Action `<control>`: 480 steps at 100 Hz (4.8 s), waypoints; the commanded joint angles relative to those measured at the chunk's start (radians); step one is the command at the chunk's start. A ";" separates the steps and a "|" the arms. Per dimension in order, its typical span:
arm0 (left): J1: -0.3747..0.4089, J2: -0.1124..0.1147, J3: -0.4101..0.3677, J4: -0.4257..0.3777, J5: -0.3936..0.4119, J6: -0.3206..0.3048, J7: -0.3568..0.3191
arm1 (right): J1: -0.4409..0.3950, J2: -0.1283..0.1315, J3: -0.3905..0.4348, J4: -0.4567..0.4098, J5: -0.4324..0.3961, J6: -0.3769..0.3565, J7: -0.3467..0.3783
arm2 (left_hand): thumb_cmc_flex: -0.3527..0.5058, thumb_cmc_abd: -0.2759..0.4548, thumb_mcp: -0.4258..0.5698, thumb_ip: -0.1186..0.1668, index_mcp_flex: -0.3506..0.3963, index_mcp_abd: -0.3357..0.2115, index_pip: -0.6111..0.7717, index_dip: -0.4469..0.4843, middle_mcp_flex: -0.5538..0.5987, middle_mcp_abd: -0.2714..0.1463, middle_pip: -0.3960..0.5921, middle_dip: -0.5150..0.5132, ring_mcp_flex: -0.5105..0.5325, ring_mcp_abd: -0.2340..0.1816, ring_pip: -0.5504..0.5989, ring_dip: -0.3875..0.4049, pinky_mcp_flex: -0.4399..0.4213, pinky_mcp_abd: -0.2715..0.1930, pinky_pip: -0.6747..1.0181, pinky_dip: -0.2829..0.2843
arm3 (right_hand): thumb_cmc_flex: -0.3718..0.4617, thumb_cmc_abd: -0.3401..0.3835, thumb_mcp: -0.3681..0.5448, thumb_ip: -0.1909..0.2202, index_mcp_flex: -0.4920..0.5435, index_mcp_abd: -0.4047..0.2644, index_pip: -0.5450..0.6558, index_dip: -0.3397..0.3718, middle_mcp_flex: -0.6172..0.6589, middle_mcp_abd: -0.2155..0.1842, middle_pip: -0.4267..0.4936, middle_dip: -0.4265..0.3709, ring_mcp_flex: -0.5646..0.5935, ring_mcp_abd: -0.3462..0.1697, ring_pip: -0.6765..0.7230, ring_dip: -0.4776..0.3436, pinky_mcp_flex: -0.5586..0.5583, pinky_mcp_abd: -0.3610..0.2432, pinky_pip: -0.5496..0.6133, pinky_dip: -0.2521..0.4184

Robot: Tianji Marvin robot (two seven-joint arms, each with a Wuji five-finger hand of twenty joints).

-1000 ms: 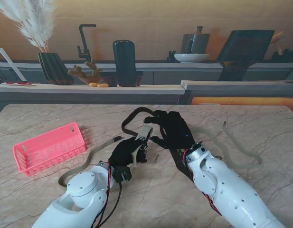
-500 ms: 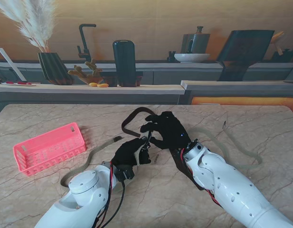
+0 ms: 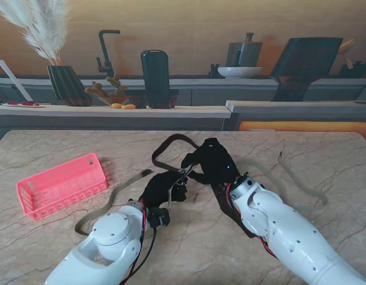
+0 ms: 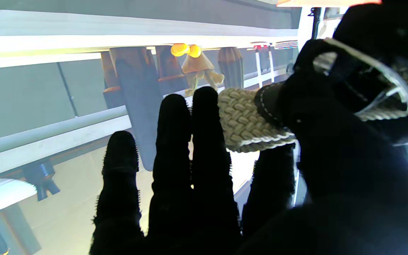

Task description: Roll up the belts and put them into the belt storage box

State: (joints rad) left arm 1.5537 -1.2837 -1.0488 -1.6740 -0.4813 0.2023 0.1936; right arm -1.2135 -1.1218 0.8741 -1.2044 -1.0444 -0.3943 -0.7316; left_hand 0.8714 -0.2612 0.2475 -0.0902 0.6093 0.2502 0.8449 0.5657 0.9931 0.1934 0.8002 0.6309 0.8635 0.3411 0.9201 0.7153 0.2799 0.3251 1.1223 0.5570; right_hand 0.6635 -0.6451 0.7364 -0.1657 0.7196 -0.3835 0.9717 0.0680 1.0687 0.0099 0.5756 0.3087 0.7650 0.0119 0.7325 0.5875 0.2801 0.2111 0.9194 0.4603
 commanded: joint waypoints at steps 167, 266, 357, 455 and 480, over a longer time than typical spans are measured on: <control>-0.110 -0.059 0.132 0.206 0.320 -0.326 0.229 | -0.011 -0.118 -0.073 -0.055 0.264 0.193 0.030 | -0.255 0.024 -0.118 0.052 -0.482 -0.249 -0.831 -0.184 -0.805 -0.081 -0.600 -0.383 -0.707 -0.221 -0.625 -0.368 -0.305 -0.337 -0.536 -0.256 | 0.068 0.033 0.081 0.009 0.154 0.175 0.105 0.008 0.149 0.061 0.100 -0.029 0.183 0.058 0.176 0.050 0.064 0.040 0.202 -0.070; -0.058 -0.054 0.082 0.117 0.202 -0.272 0.226 | -0.152 -0.044 0.045 -0.201 0.288 0.101 0.316 | 0.419 0.245 -0.269 0.019 -0.317 -0.215 0.007 -0.104 -0.266 -0.075 -0.220 -0.190 -0.191 -0.115 -0.213 -0.168 0.018 -0.081 -0.057 -0.037 | -0.196 -0.031 0.019 0.098 -0.261 0.240 -0.357 0.416 -0.303 0.075 0.077 0.047 -0.056 0.047 0.007 0.081 -0.044 0.047 -0.027 0.004; -0.063 -0.009 0.046 0.096 0.088 -0.103 0.003 | -0.239 -0.006 0.203 -0.270 0.104 0.077 0.221 | 0.055 -0.127 0.546 0.063 -0.214 -0.166 0.099 0.175 -0.050 -0.049 -0.062 0.355 0.047 -0.067 0.200 0.122 0.162 0.073 0.280 0.156 | -0.017 0.111 0.095 0.110 -0.452 -0.034 -0.295 0.463 -0.492 0.057 0.019 0.025 -0.125 0.010 -0.096 0.032 -0.040 -0.008 -0.090 0.047; -0.116 0.025 0.077 0.081 0.099 0.153 -0.189 | -0.092 0.078 0.109 -0.205 -0.150 -0.068 0.293 | -0.120 -0.180 0.729 0.125 -0.199 -0.090 0.220 0.356 0.101 -0.054 0.319 0.366 0.375 -0.162 0.561 0.049 0.515 0.154 0.617 0.167 | 0.037 0.125 0.155 0.102 -0.481 -0.065 -0.252 0.377 -0.693 0.019 -0.109 -0.045 -0.248 0.015 -0.385 -0.155 -0.074 -0.024 -0.174 0.032; -0.115 0.033 0.065 0.079 0.092 0.174 -0.222 | -0.120 0.090 0.148 -0.232 -0.189 -0.069 0.303 | -0.137 -0.185 0.755 0.132 -0.194 -0.090 0.209 0.348 0.089 -0.035 0.303 0.360 0.357 -0.135 0.549 0.047 0.497 0.176 0.599 0.164 | 0.116 0.177 0.204 0.135 -0.515 -0.064 -0.260 0.377 -0.705 0.031 -0.100 -0.038 -0.252 0.008 -0.383 -0.155 -0.074 -0.026 -0.175 0.032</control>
State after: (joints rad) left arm 1.4347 -1.2526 -0.9825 -1.5851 -0.3842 0.3715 -0.0177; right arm -1.3324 -1.0392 1.0256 -1.4265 -1.2318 -0.4564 -0.4464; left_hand 0.7183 -0.4558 0.8737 -0.0310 0.4026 0.1787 1.0330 0.9021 1.0476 0.1783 1.0535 0.9877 1.1848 0.2470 1.4252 0.7691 0.7738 0.4573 1.6508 0.7304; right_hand 0.7252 -0.4966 0.8950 -0.0661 0.2364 -0.4336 0.7113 0.4426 0.3806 0.0356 0.4820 0.2734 0.5196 0.0354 0.3542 0.4425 0.2162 0.1991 0.7717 0.4822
